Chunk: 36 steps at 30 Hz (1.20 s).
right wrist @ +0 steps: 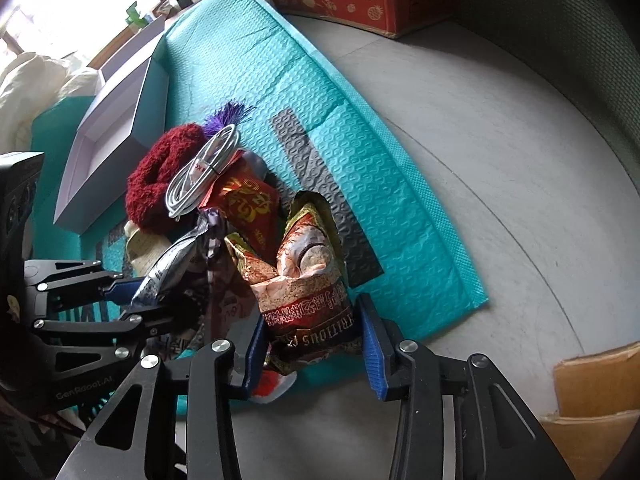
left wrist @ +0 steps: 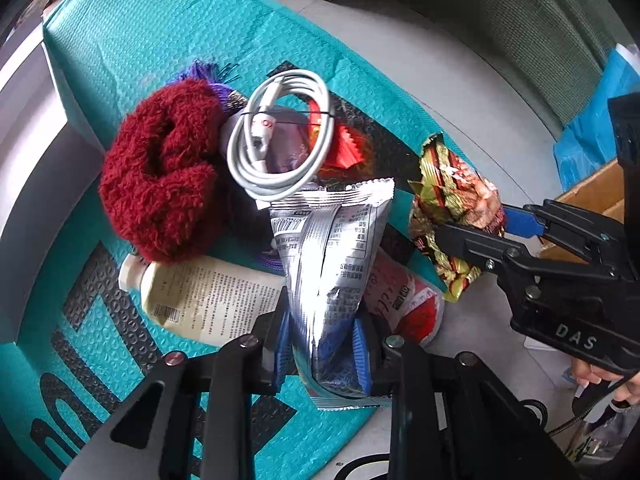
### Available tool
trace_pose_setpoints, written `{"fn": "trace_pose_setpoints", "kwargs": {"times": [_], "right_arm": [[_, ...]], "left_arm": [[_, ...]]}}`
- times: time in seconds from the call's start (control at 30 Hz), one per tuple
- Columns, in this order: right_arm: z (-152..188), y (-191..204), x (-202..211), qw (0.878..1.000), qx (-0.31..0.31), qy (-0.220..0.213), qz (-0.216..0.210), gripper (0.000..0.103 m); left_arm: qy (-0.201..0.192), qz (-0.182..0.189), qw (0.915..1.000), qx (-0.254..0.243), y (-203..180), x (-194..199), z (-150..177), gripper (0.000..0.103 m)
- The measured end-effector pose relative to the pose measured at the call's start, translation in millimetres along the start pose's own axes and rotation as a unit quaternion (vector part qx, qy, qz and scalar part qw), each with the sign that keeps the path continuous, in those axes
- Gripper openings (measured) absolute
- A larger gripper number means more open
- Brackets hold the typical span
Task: Organize soft objects
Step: 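Carry the silver pouch and chip bag with both tools over the white box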
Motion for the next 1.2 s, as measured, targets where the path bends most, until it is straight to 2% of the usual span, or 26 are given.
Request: {"fn": "trace_pose_setpoints", "kwargs": {"times": [0.1,0.33,0.5,0.6,0.77,1.2], "right_arm": [[4.8,-6.3,4.9,0.999,-0.029,-0.014,-0.015,0.040],[14.9,0.9,27.5,0.997,-0.061,-0.033,-0.024,0.040],[19.1,11.0,48.9,0.997,-0.070,-0.042,-0.013,0.040],[18.7,18.8,59.4,0.997,-0.067,-0.046,-0.007,0.040],[13.6,37.9,70.7,0.998,-0.047,-0.052,-0.005,0.040],[-8.6,106.6,85.9,0.998,0.020,-0.044,-0.039,0.040]], "left_arm": [[0.003,0.006,0.9994,-0.034,-10.0,1.7,-2.5,0.026],[-0.007,0.032,0.9984,-0.047,-12.1,20.1,-8.1,0.026],[-0.024,0.028,0.9973,-0.063,-14.9,49.8,-23.7,0.026],[-0.032,0.033,0.9975,-0.053,-8.5,61.3,-25.6,0.026],[-0.053,0.017,0.9977,-0.039,11.1,86.0,-16.5,0.026],[-0.085,-0.006,0.9963,-0.005,49.0,138.8,-0.1,0.026]]}}
Point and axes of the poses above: each gripper's, at about its wrist camera, not at the fingertips, and x roughly against the way its jaws point, y to its left, z to its underside, the point moved 2 cm from there along -x, roughly the way its jaws point, and after that the axes turned 11 degrees about -x, right-handed, at the moved point
